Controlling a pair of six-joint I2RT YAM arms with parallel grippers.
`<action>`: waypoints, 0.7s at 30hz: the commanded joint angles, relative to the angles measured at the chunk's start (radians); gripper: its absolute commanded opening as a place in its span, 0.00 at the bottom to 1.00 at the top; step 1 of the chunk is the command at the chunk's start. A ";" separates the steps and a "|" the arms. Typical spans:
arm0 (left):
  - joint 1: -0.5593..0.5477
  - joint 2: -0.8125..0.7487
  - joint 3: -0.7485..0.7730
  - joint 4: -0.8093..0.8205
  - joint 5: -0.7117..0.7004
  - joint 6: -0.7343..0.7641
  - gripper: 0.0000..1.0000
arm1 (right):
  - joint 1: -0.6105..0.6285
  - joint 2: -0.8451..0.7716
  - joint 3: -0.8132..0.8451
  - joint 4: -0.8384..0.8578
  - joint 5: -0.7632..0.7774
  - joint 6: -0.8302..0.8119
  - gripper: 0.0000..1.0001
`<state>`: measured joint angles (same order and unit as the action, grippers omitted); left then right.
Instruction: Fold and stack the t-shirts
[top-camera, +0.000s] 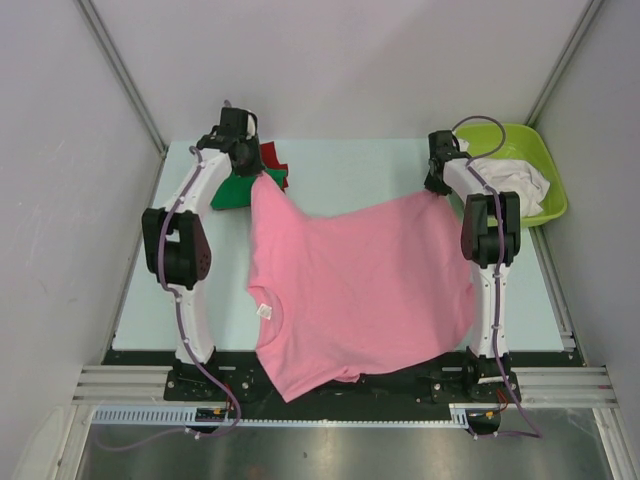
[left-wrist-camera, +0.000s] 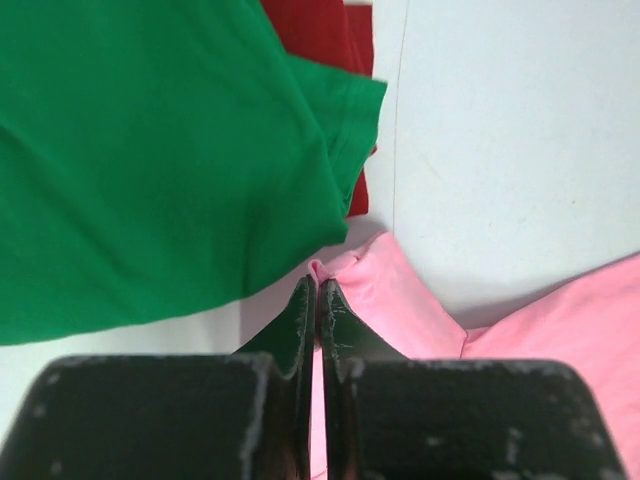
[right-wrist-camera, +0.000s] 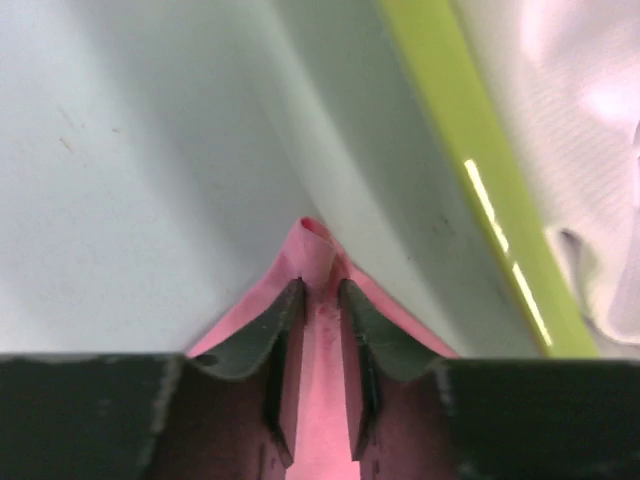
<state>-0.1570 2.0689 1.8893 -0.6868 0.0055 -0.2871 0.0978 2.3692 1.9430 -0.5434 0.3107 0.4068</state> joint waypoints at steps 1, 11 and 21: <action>0.002 0.042 0.134 -0.039 0.007 0.026 0.02 | -0.004 0.059 0.065 -0.078 -0.045 0.018 0.16; 0.004 0.152 0.345 -0.083 0.014 0.043 0.06 | -0.006 0.044 0.057 -0.049 -0.050 0.063 0.00; 0.046 0.247 0.537 -0.053 0.050 0.013 0.11 | -0.036 -0.044 0.053 0.029 -0.002 0.121 0.00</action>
<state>-0.1459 2.3138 2.3661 -0.7925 0.0330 -0.2798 0.0769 2.3898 1.9892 -0.5667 0.3027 0.4721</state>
